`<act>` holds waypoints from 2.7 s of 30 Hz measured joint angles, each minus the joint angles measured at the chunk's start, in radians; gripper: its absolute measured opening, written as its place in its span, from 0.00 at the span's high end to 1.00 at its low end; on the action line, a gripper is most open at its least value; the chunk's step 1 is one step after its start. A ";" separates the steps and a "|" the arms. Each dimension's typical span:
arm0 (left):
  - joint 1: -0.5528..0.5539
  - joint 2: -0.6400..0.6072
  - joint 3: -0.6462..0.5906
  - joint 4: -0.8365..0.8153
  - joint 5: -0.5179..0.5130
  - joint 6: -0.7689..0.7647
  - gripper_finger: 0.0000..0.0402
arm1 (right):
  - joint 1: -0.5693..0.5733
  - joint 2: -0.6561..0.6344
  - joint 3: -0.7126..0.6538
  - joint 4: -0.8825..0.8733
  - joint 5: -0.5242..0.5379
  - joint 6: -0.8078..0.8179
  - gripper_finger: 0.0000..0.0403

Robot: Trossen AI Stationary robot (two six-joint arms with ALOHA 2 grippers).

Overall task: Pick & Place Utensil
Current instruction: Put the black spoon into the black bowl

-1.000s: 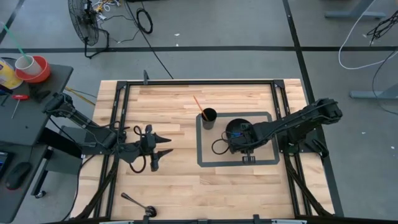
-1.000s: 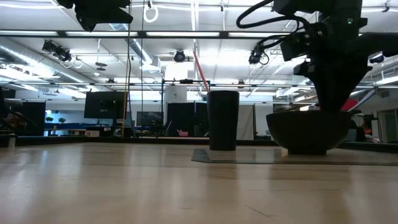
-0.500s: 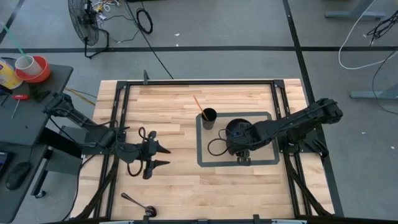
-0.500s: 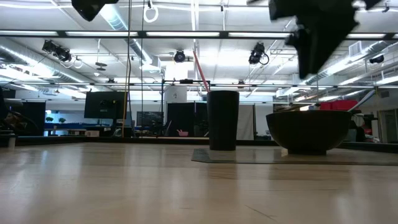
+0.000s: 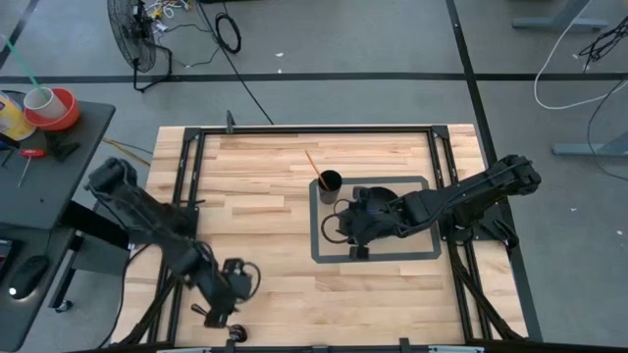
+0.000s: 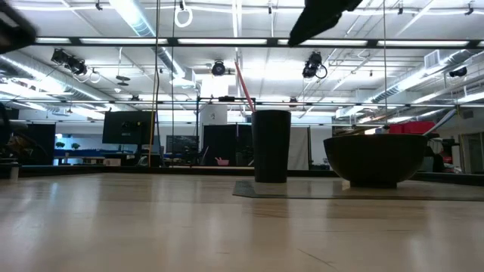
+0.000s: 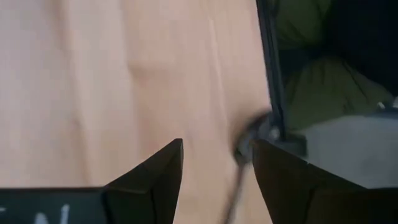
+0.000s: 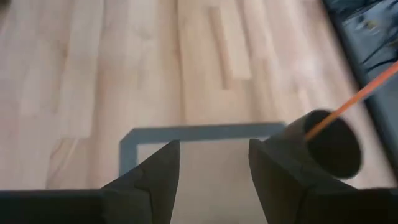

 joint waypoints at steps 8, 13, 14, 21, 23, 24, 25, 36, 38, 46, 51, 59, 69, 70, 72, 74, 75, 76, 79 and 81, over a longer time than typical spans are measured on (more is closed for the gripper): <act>-0.127 0.118 0.017 -0.007 0.049 -0.174 0.59 | -0.007 0.000 0.000 0.067 0.125 -0.049 0.52; -0.186 0.181 0.017 -0.008 0.092 -0.177 0.59 | -0.006 0.000 0.000 0.095 0.124 -0.054 0.52; -0.195 0.192 0.017 -0.012 0.080 -0.164 0.58 | -0.006 0.000 0.000 0.096 0.124 -0.056 0.52; -0.221 0.302 0.017 -0.016 0.098 -0.125 0.58 | 0.006 0.000 0.000 0.097 0.119 -0.050 0.52; -0.225 0.315 0.017 -0.012 0.109 -0.132 0.59 | 0.009 0.000 0.000 0.098 0.115 -0.047 0.52; -0.228 0.316 0.019 -0.012 0.109 -0.137 0.60 | 0.009 0.000 0.000 0.099 0.113 -0.047 0.52; -0.231 0.316 0.019 -0.013 0.102 -0.137 0.62 | 0.009 0.000 0.000 0.099 0.113 -0.046 0.52; -0.260 0.327 0.018 -0.028 -0.024 -0.137 0.89 | 0.008 0.000 -0.002 0.103 0.115 -0.048 0.52; -0.261 0.325 0.019 -0.036 -0.049 -0.147 0.92 | 0.008 0.000 -0.002 0.103 0.115 -0.049 0.52; -0.231 0.312 0.015 -0.045 -0.256 -0.109 0.93 | 0.008 0.000 -0.002 0.105 0.115 -0.048 0.52; -0.196 0.309 0.015 -0.050 -0.375 -0.002 0.93 | 0.016 0.000 -0.002 0.107 0.114 -0.031 0.52; -0.044 0.308 0.015 -0.034 -0.535 0.185 0.93 | 0.071 0.005 -0.002 0.108 0.079 -0.043 0.52; 0.318 0.314 0.015 0.422 -0.425 0.429 0.94 | 0.130 0.063 -0.002 0.058 0.034 0.089 0.52; 0.347 0.321 0.015 0.470 -0.399 0.442 0.94 | 0.138 0.064 -0.002 0.028 0.034 0.121 0.52; 0.391 0.334 0.016 0.529 -0.375 0.448 0.94 | 0.155 0.070 -0.002 -0.029 0.034 0.193 0.52; 0.423 0.352 0.016 0.574 -0.337 0.451 0.93 | 0.172 0.076 -0.002 -0.080 0.034 0.256 0.52; 0.436 0.363 0.016 0.590 -0.318 0.453 0.93 | 0.179 0.077 -0.002 -0.104 0.033 0.278 0.52; 0.446 0.375 0.016 0.597 -0.302 0.454 0.93 | 0.187 0.080 -0.002 -0.109 0.034 0.294 0.52; 0.467 0.419 0.016 0.658 -0.262 0.479 0.92 | 0.203 0.084 -0.002 -0.115 0.034 0.312 0.52; 0.471 0.446 0.016 0.689 -0.248 0.492 0.93 | 0.206 0.085 -0.002 -0.091 0.034 0.315 0.52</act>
